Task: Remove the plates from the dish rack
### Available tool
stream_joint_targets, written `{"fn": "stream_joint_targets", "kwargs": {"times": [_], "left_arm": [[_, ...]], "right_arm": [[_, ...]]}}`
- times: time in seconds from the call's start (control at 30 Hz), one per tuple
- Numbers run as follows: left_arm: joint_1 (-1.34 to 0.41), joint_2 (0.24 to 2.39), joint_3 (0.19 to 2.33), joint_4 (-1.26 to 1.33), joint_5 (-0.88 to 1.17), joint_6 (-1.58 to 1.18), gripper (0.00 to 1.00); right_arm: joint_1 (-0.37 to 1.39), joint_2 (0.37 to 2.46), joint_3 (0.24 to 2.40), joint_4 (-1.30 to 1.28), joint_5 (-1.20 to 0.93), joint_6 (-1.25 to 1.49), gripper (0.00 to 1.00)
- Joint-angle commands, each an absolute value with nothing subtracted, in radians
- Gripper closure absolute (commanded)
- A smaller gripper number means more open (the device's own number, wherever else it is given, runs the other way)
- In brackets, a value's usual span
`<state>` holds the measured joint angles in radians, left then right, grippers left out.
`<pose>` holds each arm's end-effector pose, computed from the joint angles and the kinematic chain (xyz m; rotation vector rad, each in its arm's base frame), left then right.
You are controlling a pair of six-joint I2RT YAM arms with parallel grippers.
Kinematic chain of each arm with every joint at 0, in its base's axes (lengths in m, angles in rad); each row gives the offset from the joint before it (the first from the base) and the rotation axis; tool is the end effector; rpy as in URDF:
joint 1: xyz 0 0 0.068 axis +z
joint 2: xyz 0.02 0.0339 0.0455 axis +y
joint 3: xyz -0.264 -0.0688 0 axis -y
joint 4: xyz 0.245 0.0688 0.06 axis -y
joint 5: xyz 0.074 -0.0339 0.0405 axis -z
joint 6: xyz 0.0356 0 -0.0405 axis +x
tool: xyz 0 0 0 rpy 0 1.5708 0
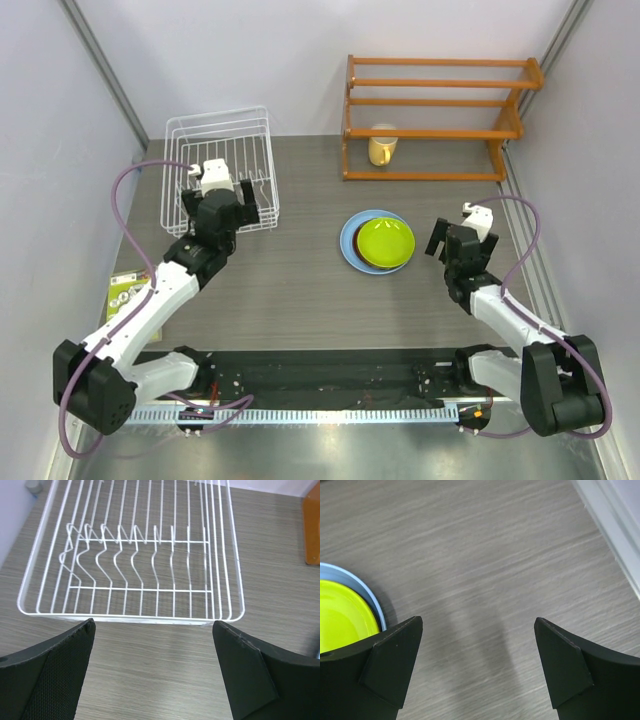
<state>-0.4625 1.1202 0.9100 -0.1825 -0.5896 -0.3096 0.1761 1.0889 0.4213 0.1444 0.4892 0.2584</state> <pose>0.2351 -0.0951 0.3191 -0.2338 1.8804 0.0552 0.2181 0.0218 0.1902 0.3732 2.0014 -0.2403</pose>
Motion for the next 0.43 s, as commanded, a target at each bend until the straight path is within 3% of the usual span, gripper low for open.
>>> {"fn": "stream_joint_targets", "kwargs": {"times": [0.0,0.4], "left_arm": [[-0.462,1.094,0.888,-0.104,-0.695,-0.241,0.01],[-0.462,1.103,0.887,-0.104,-0.693,-0.222,0.01]], "right_arm": [[0.187,1.075,0.434,0.287,0.554,0.207,0.0],[0.189,1.111,0.42,0.342,0.577,0.184,0.0]]}}
